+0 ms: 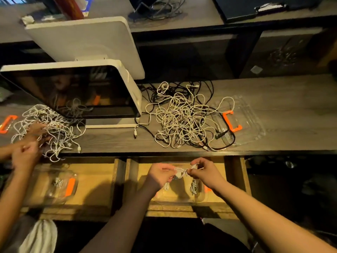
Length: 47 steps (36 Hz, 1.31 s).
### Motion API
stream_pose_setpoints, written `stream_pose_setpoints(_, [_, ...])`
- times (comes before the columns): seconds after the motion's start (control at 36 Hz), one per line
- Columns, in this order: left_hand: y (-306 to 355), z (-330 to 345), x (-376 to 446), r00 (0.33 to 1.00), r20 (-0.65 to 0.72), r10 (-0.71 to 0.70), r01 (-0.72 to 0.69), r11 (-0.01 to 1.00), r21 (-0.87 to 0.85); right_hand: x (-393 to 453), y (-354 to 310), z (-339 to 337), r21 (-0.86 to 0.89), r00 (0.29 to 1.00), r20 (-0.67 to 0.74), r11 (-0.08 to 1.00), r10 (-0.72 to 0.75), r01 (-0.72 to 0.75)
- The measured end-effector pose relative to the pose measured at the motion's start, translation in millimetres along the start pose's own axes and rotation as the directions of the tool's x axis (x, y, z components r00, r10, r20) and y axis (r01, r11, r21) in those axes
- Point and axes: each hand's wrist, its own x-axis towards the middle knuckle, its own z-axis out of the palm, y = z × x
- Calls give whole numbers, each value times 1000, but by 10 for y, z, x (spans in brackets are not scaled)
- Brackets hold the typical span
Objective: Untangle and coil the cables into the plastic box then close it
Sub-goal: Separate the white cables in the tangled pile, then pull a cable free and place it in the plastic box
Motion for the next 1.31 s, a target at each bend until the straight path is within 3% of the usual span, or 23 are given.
stream_pose_setpoints(0.14, [-251, -44, 68, 995, -94, -8, 5, 999, -36, 145, 132, 242, -150, 999, -14, 988, 41, -43])
stream_pose_setpoints(0.47, [-327, -119, 212, 957, -281, 66, -41, 995, 92, 375, 121, 463, -338, 990, -95, 932, 106, -133])
stream_pose_setpoints(0.58, [-231, -130, 307, 959, -256, 125, -103, 990, 98, 458, 95, 354, -329, 994, -46, 938, 99, -108])
stream_pose_setpoints(0.75, [112, -18, 500, 968, -159, 197, -186, 979, 79, 548, -261, 133, -274, 961, -209, 954, -183, 122])
stream_pose_setpoints(0.89, [427, 124, 642, 940, -107, 325, -292, 923, 249, 684, -485, 16, -319, 904, -277, 918, -326, 234])
stream_pose_setpoints(0.97, [593, 193, 720, 914, -73, 400, -337, 846, 414, 750, -568, -33, -350, 904, -254, 904, -345, 246])
stream_pose_setpoints(1.06, [672, 229, 801, 921, -43, 386, -308, 794, 524, 795, -632, -61, -414, 921, -164, 872, -354, 261])
stream_pose_setpoints(1.22, [707, 235, 885, 928, -7, 372, -302, 766, 567, 937, -637, -75, -559, 946, 52, 776, -319, 292])
stream_pose_setpoints(1.31, [790, 243, 895, 913, 10, 408, -340, 748, 570, 984, -591, -126, -605, 936, 40, 737, -350, 301])
